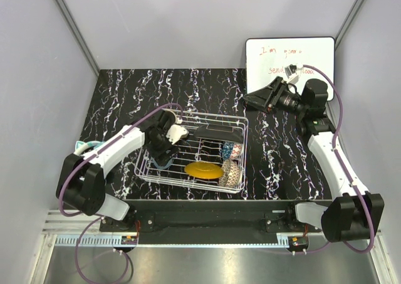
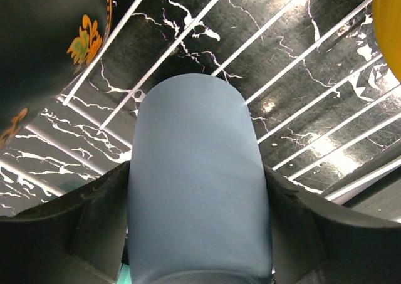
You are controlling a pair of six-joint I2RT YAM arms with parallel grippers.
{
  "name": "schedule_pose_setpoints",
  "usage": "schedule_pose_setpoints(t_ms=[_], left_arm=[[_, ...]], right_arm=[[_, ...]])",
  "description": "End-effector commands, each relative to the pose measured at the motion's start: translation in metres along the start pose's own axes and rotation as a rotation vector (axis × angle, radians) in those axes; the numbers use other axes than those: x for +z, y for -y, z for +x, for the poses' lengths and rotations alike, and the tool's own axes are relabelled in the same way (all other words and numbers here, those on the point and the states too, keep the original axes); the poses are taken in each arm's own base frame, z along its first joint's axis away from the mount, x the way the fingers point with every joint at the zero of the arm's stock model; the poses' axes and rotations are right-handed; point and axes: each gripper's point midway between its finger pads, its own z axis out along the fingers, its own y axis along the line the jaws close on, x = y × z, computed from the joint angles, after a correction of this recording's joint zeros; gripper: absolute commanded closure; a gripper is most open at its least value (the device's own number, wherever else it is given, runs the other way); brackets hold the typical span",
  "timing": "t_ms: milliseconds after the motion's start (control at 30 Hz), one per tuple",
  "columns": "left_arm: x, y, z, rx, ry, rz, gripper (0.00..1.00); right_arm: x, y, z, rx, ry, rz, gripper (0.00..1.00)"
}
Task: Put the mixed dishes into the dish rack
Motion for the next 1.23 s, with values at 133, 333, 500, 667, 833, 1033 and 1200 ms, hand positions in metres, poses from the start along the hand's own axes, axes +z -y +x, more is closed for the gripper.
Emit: schedule_pose_setpoints(t_ms=[133, 333, 500, 667, 833, 1033, 1200], left_arm=[[-0.031, -0.002, -0.01, 0.038, 0.093, -0.055, 0.01], [-0.054, 0.007, -0.01, 0.048, 0.117, -0.036, 0.01], [-0.103, 0.006, -0.021, 0.053, 0.2, -0.095, 0.01], [-0.164, -0.002, -0.041, 0.048, 0.304, -0.181, 0.01], [-0.218, -0.018, -0.059, -0.032, 0.45, -0.281, 0.01], [-0.234, -0.037, -0.063, -0.144, 0.564, -0.349, 0.01], [-0.238, -0.045, -0.062, -0.21, 0.604, -0.356, 0.01]], right_arm=[[-0.006, -0.002, 0.004, -0.034, 0.008, 0.015, 0.42], [-0.007, 0.002, 0.007, -0.033, -0.005, 0.033, 0.38], [-0.01, 0.014, 0.006, -0.083, -0.001, 0.12, 0.33], [-0.014, 0.025, 0.01, -0.169, -0.003, 0.232, 0.0], [-0.02, 0.021, 0.011, -0.232, 0.008, 0.306, 0.0], [-0.023, 0.01, 0.009, -0.282, 0.028, 0.313, 0.0], [-0.027, 0.007, 0.009, -0.313, 0.021, 0.33, 0.0]])
